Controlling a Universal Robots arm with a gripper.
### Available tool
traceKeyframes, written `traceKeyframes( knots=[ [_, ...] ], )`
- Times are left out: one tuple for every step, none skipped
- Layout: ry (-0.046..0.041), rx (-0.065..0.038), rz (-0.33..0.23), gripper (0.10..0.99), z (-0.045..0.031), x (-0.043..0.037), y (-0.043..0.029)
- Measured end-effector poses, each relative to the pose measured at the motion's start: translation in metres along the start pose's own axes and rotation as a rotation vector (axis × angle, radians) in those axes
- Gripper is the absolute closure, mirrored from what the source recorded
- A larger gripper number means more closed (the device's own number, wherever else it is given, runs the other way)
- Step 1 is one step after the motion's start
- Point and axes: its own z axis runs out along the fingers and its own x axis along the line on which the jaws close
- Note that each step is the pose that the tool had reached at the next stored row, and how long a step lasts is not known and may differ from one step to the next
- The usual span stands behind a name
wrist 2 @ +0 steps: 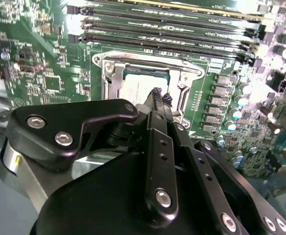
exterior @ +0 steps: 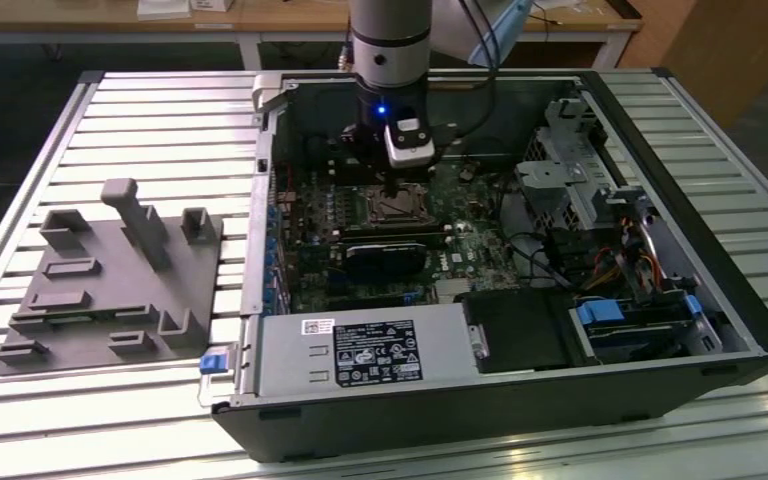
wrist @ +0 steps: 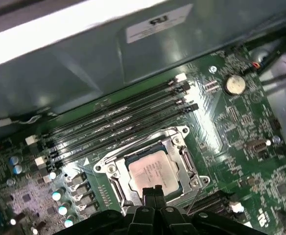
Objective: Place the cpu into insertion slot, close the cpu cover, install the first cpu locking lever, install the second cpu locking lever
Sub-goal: 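Install the first cpu locking lever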
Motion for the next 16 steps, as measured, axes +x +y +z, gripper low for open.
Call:
traceKeyframes(
  knots=[
    [0.0004, -0.001, -0.015, 0.980, 0.0001, -0.0001, 0.0000],
    [0.0008, -0.002, -0.033, 0.980, 0.0003, -0.0001, 0.0001],
    [0.0013, -0.003, -0.050, 0.980, 0.0004, -0.0001, 0.0001],
    [0.0017, -0.005, -0.067, 0.980, 0.0006, -0.0001, 0.0001],
    [0.0021, -0.006, -0.083, 0.980, 0.0008, -0.0002, 0.0001],
    [0.0024, -0.007, -0.098, 0.980, 0.0010, -0.0003, 0.0001],
    [0.0027, -0.008, -0.111, 0.980, 0.0013, -0.0004, 0.0002],
    [0.0031, -0.009, -0.123, 0.980, 0.0016, -0.0005, 0.0002],
    [0.0034, -0.009, -0.136, 0.980, 0.0020, -0.0007, 0.0003],
    [0.0037, -0.010, -0.147, 0.980, 0.0023, -0.0010, 0.0005],
    [0.0039, -0.011, -0.156, 0.980, 0.0027, -0.0018, 0.0008],
    [0.0042, -0.011, -0.164, 0.980, 0.0030, -0.0028, 0.0013],
    [0.0044, -0.012, -0.170, 0.980, 0.0033, -0.0040, 0.0018],
    [0.0047, -0.012, -0.176, 0.980, 0.0036, -0.0053, 0.0023],
    [0.0050, -0.012, -0.178, 0.980, 0.0037, -0.0061, 0.0026],
    [0.0051, -0.012, -0.179, 0.980, 0.0037, -0.0062, 0.0026]
  ],
)
